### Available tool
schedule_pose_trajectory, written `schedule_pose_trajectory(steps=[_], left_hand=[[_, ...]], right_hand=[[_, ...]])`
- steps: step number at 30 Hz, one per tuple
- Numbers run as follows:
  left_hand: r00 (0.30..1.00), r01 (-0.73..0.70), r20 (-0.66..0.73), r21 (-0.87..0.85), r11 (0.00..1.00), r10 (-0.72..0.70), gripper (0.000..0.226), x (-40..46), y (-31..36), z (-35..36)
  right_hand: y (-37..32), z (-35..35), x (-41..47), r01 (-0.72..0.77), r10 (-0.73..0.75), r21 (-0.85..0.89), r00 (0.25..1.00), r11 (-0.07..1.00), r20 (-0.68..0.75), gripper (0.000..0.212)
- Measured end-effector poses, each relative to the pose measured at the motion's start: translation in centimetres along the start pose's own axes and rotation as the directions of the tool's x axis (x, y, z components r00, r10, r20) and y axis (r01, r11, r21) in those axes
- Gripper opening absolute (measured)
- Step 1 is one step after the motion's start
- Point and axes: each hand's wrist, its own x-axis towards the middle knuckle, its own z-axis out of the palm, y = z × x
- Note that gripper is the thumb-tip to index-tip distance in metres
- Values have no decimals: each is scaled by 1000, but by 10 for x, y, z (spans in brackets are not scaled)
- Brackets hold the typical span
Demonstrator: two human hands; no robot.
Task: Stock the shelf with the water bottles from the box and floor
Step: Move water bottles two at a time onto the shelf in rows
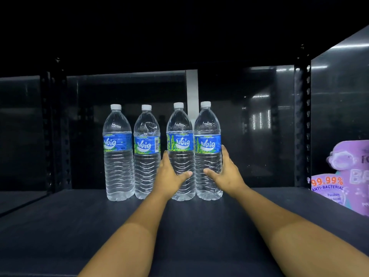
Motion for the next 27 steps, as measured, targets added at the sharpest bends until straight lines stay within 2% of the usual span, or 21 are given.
schedule_pose_trajectory(steps=[3, 10, 15, 19, 27], left_hand=[[1000, -1, -4, 45, 999, 2, 109, -1, 4, 1], [999, -27, 30, -13, 1000, 27, 105, -1, 0, -1], [999, -15, 46, -56, 998, 18, 113, 0, -5, -3], [998, -21, 56, -24, 999, 22, 111, 0, -6, -2], [992, 14, 123, -68, 998, -6, 110, 4, -13, -5]], right_hand=[[-2, -1, 0, 3, -3, 33, 1000, 999, 9, 89], [0, -1, 3, -19, 18, 62, 1000, 998, 11, 87], [3, 0, 3, -83, 80, 90, 996, 993, 28, 90], [4, 2, 0, -43, 42, 38, 999, 998, 20, 103], [4, 0, -2, -42, 42, 7, 998, 999, 39, 99]])
